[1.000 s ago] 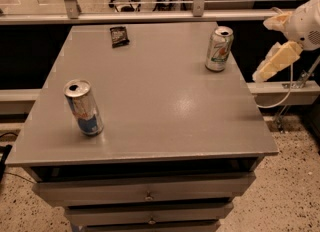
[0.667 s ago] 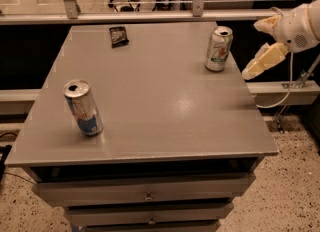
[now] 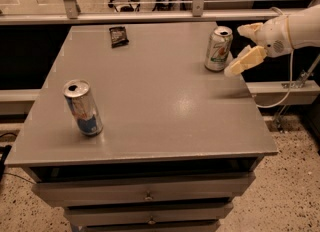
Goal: Knock 7up can over
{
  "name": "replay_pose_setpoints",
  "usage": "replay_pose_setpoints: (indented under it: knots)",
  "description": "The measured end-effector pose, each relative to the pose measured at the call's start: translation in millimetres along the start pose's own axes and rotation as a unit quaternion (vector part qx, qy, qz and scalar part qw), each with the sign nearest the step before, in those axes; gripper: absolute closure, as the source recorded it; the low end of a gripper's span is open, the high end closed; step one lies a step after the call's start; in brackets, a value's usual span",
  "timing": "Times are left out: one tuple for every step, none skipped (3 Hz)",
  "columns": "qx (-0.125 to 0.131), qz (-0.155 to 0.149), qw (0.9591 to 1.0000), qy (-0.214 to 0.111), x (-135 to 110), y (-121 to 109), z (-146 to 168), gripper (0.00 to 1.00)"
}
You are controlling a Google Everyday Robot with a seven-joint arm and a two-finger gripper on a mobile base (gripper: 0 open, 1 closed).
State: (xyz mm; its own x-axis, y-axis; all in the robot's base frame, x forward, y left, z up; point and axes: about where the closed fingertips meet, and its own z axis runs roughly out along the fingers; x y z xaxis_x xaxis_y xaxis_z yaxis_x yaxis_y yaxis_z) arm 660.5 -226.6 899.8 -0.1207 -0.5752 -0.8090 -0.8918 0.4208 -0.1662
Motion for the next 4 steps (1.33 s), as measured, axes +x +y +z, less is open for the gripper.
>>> replay_pose_setpoints:
  knots:
    - [-0.026, 0.009, 0.9992, -0.029, -4.4, 6.1, 18.1, 0.0]
    - [-0.066, 0.01, 0.9963, -0.054, -15.2, 25.5, 30.0, 0.0]
    - [-0.116, 0.002, 0.9902, -0.078, -36.7, 57.1, 33.3, 0.0]
    - [-0.181, -0.014, 0.9786, -0.098, -65.8, 100.8, 32.5, 0.0]
